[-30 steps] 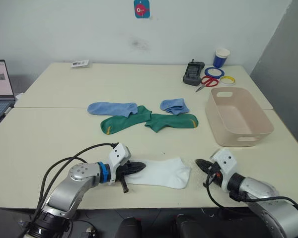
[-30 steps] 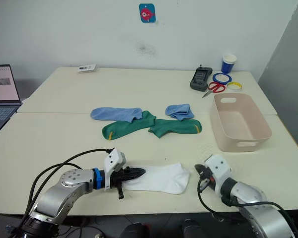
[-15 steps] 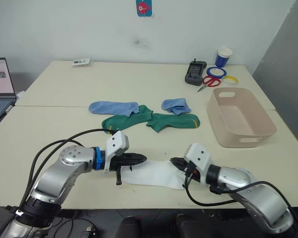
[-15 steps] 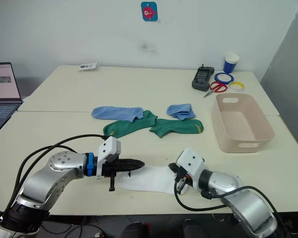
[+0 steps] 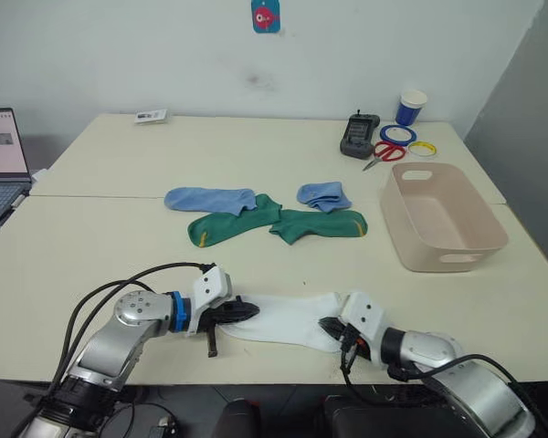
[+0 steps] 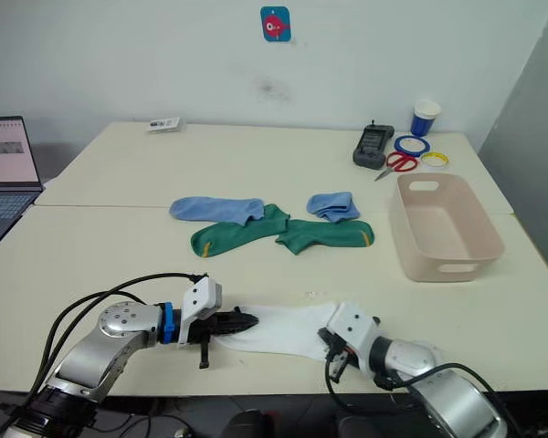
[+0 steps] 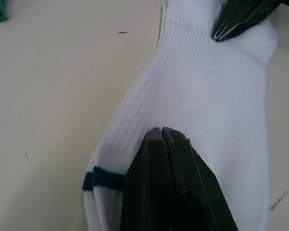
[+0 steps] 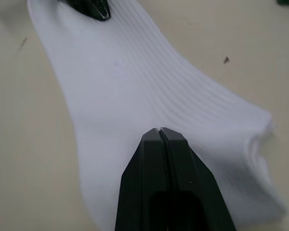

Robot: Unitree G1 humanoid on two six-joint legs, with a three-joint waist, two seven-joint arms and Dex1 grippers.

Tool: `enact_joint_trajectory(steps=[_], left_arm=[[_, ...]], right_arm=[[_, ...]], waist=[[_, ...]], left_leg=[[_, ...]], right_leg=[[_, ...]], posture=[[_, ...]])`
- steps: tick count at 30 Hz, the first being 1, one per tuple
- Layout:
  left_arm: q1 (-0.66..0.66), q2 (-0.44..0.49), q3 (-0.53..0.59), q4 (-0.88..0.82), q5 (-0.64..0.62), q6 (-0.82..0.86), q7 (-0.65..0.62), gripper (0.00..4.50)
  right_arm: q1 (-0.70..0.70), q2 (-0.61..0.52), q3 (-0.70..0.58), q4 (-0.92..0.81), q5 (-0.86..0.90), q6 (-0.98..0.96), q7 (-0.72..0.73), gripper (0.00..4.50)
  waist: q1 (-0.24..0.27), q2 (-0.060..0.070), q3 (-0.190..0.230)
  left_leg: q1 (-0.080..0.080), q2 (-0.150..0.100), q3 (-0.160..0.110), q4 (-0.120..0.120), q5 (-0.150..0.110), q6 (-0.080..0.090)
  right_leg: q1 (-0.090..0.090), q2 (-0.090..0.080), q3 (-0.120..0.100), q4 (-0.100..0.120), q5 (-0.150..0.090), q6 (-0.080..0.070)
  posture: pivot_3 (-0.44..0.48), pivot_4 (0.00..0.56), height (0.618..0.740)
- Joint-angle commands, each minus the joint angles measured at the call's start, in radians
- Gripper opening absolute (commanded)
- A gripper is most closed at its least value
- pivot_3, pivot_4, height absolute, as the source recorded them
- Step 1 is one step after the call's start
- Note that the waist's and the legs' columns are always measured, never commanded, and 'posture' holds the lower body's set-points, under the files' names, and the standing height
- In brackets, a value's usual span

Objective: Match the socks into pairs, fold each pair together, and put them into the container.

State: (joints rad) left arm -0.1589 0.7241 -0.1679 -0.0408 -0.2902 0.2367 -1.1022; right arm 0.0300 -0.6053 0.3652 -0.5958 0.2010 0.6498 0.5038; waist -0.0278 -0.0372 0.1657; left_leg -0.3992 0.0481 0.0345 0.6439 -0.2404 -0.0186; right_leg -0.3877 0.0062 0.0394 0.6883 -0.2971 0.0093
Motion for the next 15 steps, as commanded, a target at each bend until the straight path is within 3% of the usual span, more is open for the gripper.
enact_joint_trajectory(steps=[1,9,15], left_arm=[[0.003,0.016,-0.003,0.054,0.043,-0.012,-0.004,0.00],[-0.133,0.020,-0.006,-0.043,-0.042,0.010,-0.147,0.00],[-0.166,-0.006,-0.061,-0.011,0.032,-0.043,-0.167,0.00]], right_arm=[[0.064,-0.048,-0.095,-0.005,-0.002,-0.010,0.011,0.04],[0.151,-0.018,-0.213,-0.100,0.080,-0.072,0.045,0.04],[0.138,0.042,-0.241,-0.152,0.137,-0.023,0.018,0.04]], waist=[[0.000,0.001,0.000],[0.000,0.000,0.002],[-0.005,0.000,0.002]], left_leg=[[0.000,0.000,0.000,0.000,0.000,0.000],[-0.002,0.000,0.000,0.000,0.000,0.000],[-0.002,0.000,0.000,0.000,0.000,0.000]], right_leg=[[0.000,0.000,0.000,0.000,0.000,0.000],[-0.001,0.000,-0.001,0.000,0.000,0.000],[-0.001,0.001,0.000,0.000,0.000,0.000]], posture=[[0.000,0.150,0.732],[0.000,0.150,0.732],[0.000,0.150,0.732]])
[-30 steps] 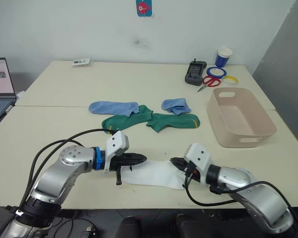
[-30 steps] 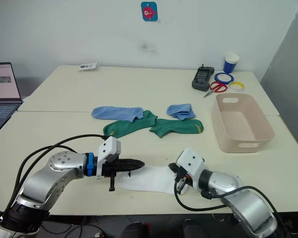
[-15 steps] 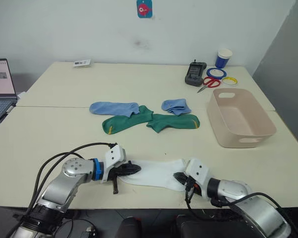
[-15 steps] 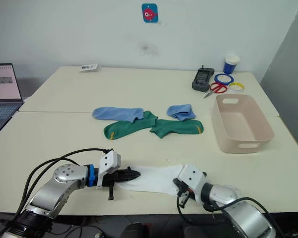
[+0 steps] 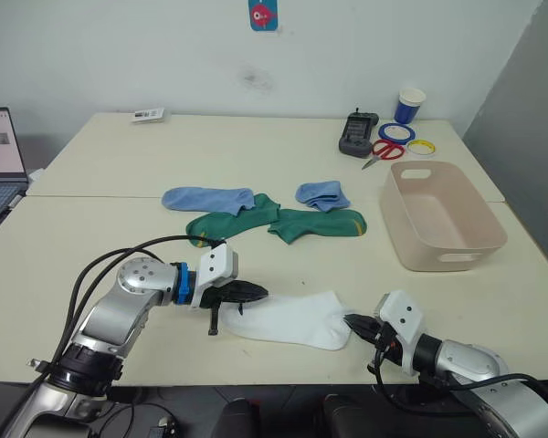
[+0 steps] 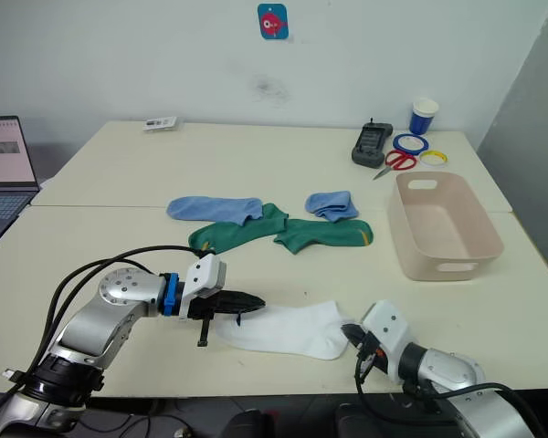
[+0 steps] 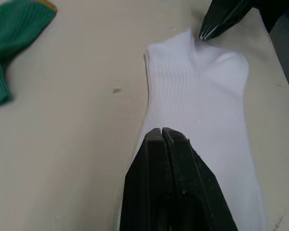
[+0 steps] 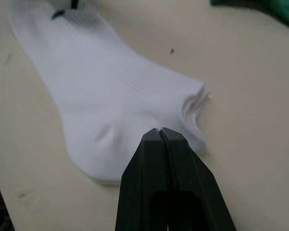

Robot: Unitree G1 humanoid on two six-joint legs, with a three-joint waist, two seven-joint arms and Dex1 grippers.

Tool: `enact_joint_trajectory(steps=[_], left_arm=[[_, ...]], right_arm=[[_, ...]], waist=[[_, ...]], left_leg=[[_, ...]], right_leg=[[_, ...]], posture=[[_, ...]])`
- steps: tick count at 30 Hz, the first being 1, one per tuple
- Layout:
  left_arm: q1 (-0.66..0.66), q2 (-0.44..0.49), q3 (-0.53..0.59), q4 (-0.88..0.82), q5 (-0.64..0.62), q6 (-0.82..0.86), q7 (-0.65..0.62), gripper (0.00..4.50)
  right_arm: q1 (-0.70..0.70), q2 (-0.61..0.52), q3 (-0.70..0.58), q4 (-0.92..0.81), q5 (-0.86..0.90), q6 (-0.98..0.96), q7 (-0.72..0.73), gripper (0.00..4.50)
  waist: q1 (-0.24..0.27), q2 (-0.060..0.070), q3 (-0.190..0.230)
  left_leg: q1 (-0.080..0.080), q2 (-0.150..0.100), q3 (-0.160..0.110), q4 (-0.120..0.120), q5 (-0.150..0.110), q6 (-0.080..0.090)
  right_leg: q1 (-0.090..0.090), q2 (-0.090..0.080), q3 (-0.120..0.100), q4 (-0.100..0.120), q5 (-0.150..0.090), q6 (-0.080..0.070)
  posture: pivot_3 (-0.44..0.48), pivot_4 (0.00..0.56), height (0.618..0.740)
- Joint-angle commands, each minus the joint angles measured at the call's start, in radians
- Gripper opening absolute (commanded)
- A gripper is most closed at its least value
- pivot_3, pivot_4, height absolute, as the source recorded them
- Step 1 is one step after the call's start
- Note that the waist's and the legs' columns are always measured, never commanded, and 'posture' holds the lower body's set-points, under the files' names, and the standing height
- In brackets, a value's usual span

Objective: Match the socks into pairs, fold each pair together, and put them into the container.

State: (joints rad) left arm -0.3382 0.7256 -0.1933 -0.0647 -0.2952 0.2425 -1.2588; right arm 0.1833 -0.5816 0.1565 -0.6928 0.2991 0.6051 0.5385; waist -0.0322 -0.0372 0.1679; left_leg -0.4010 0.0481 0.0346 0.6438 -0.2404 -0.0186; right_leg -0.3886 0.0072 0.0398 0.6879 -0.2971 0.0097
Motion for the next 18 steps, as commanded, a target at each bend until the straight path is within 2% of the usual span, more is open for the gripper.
enact_joint_trajectory(steps=[1,4,7,10,16,17,18], left_arm=[[0.020,-0.010,-0.046,0.029,0.057,-0.070,-0.009,0.00],[0.027,-0.038,-0.071,0.119,0.122,-0.145,0.034,0.00],[0.020,-0.061,-0.089,0.205,0.167,-0.216,0.047,0.00],[0.014,-0.068,-0.091,0.233,0.175,-0.238,0.045,0.00],[0.045,-0.045,-0.080,0.193,0.146,-0.196,0.026,0.00],[0.049,-0.043,-0.077,0.188,0.144,-0.189,0.027,0.00],[0.053,-0.041,-0.075,0.185,0.143,-0.187,0.029,0.00]], right_arm=[[-0.018,0.030,-0.043,-0.068,0.056,0.031,-0.019,0.04],[-0.017,0.066,-0.092,-0.105,0.111,0.068,-0.042,0.04],[0.006,0.061,-0.113,-0.102,0.110,0.078,-0.047,0.64],[0.036,0.061,-0.111,-0.093,0.102,0.078,-0.050,1.71],[0.047,0.131,-0.055,0.005,0.045,0.062,-0.116,3.89],[0.042,0.136,-0.040,0.024,0.030,0.058,-0.121,4.19],[0.036,0.142,-0.027,0.040,0.018,0.057,-0.127,4.19]], waist=[[0.000,0.000,0.000],[0.002,0.000,0.001],[0.005,0.000,0.000],[0.006,0.000,0.000],[0.005,0.001,-0.001],[0.004,0.001,-0.001],[0.003,0.001,-0.001]], left_leg=[[0.000,0.000,0.000,0.000,0.000,0.000],[0.000,0.000,-0.001,0.000,0.000,0.000],[0.000,0.000,-0.001,0.000,0.000,0.000],[0.000,-0.001,0.000,0.000,0.000,0.000],[0.001,0.000,0.000,0.000,0.000,0.000],[0.001,0.000,-0.001,0.000,0.000,0.000],[0.001,0.000,0.000,0.000,0.000,0.000]], right_leg=[[0.000,0.000,0.000,0.000,0.000,0.000],[0.000,0.000,-0.001,0.000,0.000,0.000],[0.000,0.000,-0.001,0.000,0.000,0.000],[0.001,-0.001,-0.001,0.000,0.000,0.000],[0.001,-0.001,-0.001,0.000,0.000,0.000],[0.001,-0.001,-0.001,0.000,0.000,0.000],[0.001,-0.001,-0.001,0.000,0.000,0.000]], posture=[[0.000,0.150,0.732],[0.000,0.150,0.732],[0.000,0.150,0.732],[0.000,0.150,0.732],[0.000,0.150,0.732],[0.000,0.150,0.732],[0.000,0.150,0.732]])
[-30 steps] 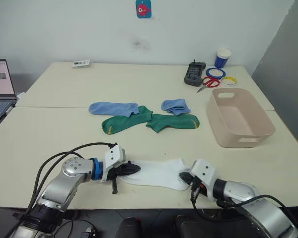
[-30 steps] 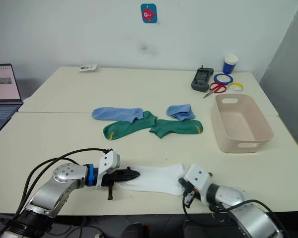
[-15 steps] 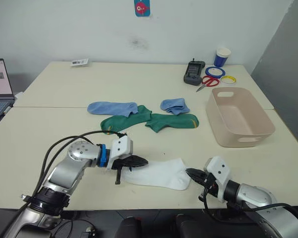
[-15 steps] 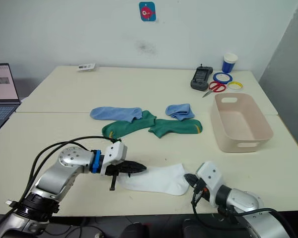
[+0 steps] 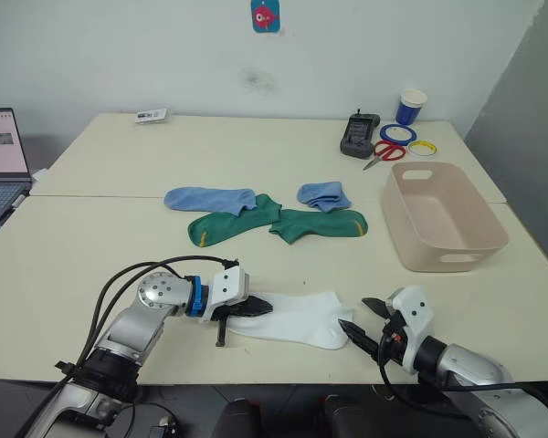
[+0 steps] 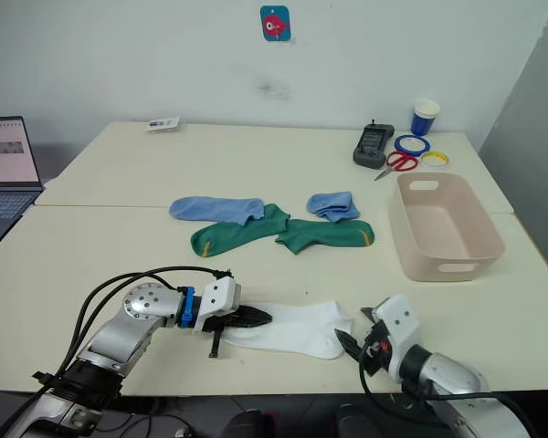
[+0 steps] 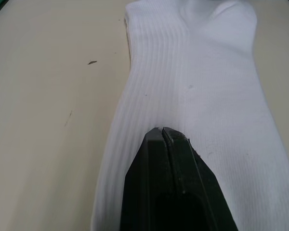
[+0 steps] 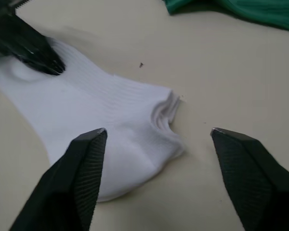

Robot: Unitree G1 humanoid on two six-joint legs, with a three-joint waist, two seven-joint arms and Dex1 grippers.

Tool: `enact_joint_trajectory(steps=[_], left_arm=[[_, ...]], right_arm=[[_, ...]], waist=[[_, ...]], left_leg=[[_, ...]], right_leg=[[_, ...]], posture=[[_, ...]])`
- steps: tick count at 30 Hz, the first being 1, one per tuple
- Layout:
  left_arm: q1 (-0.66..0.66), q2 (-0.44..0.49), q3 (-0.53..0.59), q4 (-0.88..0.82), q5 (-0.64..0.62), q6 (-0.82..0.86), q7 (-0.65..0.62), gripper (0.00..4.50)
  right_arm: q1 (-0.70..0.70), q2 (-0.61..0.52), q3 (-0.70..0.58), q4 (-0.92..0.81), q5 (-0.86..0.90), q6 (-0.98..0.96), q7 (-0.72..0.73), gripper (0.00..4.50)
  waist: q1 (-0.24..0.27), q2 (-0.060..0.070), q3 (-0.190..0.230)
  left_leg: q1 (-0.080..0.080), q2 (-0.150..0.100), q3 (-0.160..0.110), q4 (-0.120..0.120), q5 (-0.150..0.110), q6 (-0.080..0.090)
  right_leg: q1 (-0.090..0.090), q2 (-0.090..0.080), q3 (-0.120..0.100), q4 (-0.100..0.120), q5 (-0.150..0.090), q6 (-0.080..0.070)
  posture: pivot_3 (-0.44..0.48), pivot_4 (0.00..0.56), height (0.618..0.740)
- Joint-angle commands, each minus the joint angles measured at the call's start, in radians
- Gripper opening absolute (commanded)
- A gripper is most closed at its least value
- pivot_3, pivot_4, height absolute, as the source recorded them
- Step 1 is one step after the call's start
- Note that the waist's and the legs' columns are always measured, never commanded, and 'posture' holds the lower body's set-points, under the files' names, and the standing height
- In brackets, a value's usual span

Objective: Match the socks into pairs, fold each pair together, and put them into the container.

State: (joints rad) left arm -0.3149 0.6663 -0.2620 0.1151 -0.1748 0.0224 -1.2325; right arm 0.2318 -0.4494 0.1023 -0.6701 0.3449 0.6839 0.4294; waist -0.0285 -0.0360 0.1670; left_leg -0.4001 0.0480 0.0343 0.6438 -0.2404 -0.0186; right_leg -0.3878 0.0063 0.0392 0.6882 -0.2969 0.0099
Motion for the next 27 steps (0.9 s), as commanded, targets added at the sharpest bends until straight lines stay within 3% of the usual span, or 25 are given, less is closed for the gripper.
enact_joint_trajectory(steps=[1,5,8,18,27], left_arm=[[0.033,0.020,-0.005,0.002,0.024,0.031,0.003,0.00],[0.052,0.030,0.001,-0.022,0.022,0.038,0.000,0.00],[0.063,0.036,0.009,-0.041,0.017,0.056,0.002,0.00],[0.039,0.034,0.055,-0.076,-0.017,0.134,0.017,0.00],[-0.059,-0.046,0.033,-0.177,-0.075,0.252,0.057,0.00]], right_arm=[[-0.019,0.016,0.038,0.031,-0.033,-0.013,-0.023,4.19],[-0.052,0.032,0.082,0.068,-0.060,0.017,-0.042,4.19],[-0.068,0.045,0.104,0.063,-0.064,0.029,-0.051,3.59],[-0.074,0.029,0.093,-0.029,-0.030,0.063,-0.039,0.04],[-0.158,-0.082,-0.097,-0.078,0.064,0.118,0.039,0.04]], waist=[[-0.001,0.000,0.000],[-0.006,0.000,-0.001],[-0.006,0.000,-0.001],[-0.005,0.000,-0.001],[-0.001,-0.001,0.001]], left_leg=[[0.000,0.000,0.000,0.000,0.000,0.000],[0.001,0.000,0.000,0.000,0.000,0.000],[0.001,0.001,0.000,0.000,0.000,0.000],[0.000,0.001,0.000,-0.001,0.000,0.000],[-0.002,0.000,0.000,0.000,0.000,0.000]], right_leg=[[0.000,0.000,0.000,0.000,0.000,0.000],[0.000,0.000,0.000,0.000,0.000,0.000],[0.000,0.001,0.000,0.000,0.000,0.000],[-0.001,0.001,0.000,0.000,0.000,-0.001],[0.000,0.001,0.000,-0.002,0.000,0.001]], posture=[[0.000,0.150,0.732],[0.000,0.150,0.732],[0.000,0.150,0.732],[0.000,0.150,0.732],[0.000,0.150,0.732]])
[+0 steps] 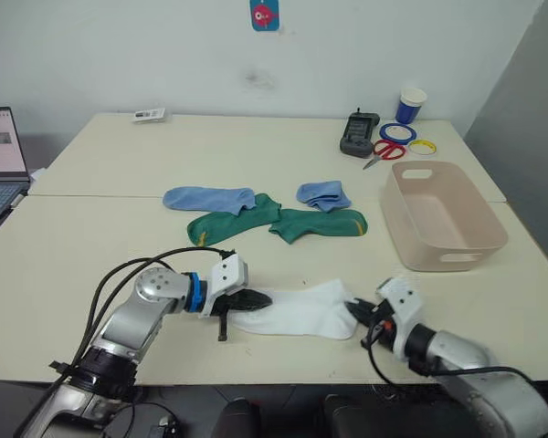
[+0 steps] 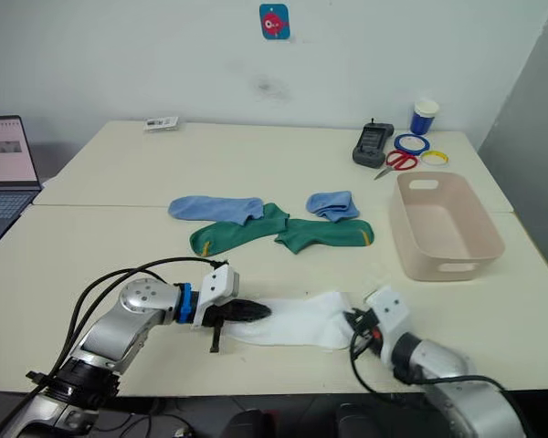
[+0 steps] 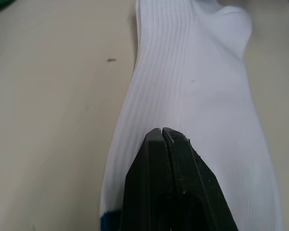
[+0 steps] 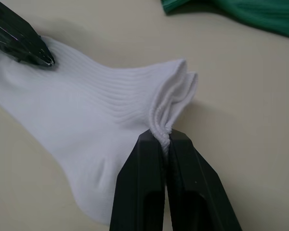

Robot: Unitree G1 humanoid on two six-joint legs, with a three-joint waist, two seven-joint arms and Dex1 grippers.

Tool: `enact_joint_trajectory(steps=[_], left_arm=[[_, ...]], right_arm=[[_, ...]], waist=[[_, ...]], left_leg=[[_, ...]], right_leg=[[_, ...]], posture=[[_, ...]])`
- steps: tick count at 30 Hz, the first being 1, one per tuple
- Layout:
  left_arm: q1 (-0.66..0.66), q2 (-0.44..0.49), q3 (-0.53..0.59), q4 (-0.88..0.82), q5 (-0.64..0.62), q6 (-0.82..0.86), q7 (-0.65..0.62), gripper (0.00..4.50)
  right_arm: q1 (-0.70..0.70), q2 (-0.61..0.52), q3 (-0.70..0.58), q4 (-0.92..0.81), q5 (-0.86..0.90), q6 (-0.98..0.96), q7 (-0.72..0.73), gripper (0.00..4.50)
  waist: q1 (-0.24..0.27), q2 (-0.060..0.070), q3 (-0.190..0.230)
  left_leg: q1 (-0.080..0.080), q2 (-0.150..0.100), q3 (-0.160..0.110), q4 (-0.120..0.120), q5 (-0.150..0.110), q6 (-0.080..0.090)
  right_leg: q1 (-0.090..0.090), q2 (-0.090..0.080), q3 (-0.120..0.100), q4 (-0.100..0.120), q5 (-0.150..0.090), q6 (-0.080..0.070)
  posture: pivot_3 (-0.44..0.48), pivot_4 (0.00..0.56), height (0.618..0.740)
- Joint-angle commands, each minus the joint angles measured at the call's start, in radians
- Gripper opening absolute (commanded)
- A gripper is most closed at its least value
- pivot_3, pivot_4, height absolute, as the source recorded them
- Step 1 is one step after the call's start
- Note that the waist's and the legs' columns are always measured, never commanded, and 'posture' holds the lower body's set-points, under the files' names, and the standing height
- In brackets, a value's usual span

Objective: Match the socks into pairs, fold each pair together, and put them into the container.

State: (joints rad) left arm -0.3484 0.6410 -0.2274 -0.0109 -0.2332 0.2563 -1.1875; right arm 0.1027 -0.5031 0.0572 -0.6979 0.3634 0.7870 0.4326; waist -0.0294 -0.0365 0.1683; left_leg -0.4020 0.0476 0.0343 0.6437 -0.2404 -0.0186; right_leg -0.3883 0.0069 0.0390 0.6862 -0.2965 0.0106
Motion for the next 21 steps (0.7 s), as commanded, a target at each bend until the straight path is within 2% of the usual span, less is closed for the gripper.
enact_joint_trajectory(steps=[1,6,11,15,21], left_arm=[[-0.029,-0.030,-0.013,-0.052,-0.010,0.016,0.011,0.00],[-0.033,-0.067,-0.067,-0.007,0.057,-0.045,0.025,0.00],[-0.020,-0.082,-0.118,0.081,0.149,-0.118,0.064,0.00],[-0.008,-0.076,-0.111,0.105,0.158,-0.143,0.067,0.00],[0.000,-0.042,-0.076,0.045,0.110,-0.113,0.038,0.00]], right_arm=[[-0.046,-0.043,-0.063,-0.055,0.061,0.030,0.047,0.04],[-0.109,-0.077,-0.062,-0.069,0.112,0.103,0.057,0.04],[-0.161,-0.053,-0.048,-0.104,0.184,0.220,0.027,0.04],[-0.222,0.056,-0.080,-0.110,0.311,0.382,-0.041,0.04],[-0.338,0.245,-0.055,-0.016,0.330,0.492,-0.160,0.04]], waist=[[0.000,0.000,0.000],[-0.002,0.000,0.000],[-0.001,0.000,0.000],[-0.002,0.000,0.000],[-0.005,0.000,0.000]], left_leg=[[0.000,0.000,0.000,0.000,0.000,0.000],[0.000,0.001,-0.001,-0.002,0.000,0.000],[0.000,0.001,-0.002,-0.002,0.000,0.000],[0.000,0.001,-0.001,-0.001,0.000,0.000],[0.000,0.001,-0.001,-0.001,0.000,0.000]], right_leg=[[0.000,0.000,0.000,-0.001,0.000,0.000],[0.000,0.002,0.000,-0.002,0.000,0.000],[0.000,0.002,0.000,-0.002,0.000,0.000],[0.001,0.001,0.000,-0.002,0.001,0.001],[0.001,0.001,0.001,-0.002,0.002,0.001]], posture=[[0.000,0.150,0.732],[0.000,0.150,0.732],[0.000,0.150,0.732],[0.000,0.150,0.732],[0.000,0.150,0.732]])
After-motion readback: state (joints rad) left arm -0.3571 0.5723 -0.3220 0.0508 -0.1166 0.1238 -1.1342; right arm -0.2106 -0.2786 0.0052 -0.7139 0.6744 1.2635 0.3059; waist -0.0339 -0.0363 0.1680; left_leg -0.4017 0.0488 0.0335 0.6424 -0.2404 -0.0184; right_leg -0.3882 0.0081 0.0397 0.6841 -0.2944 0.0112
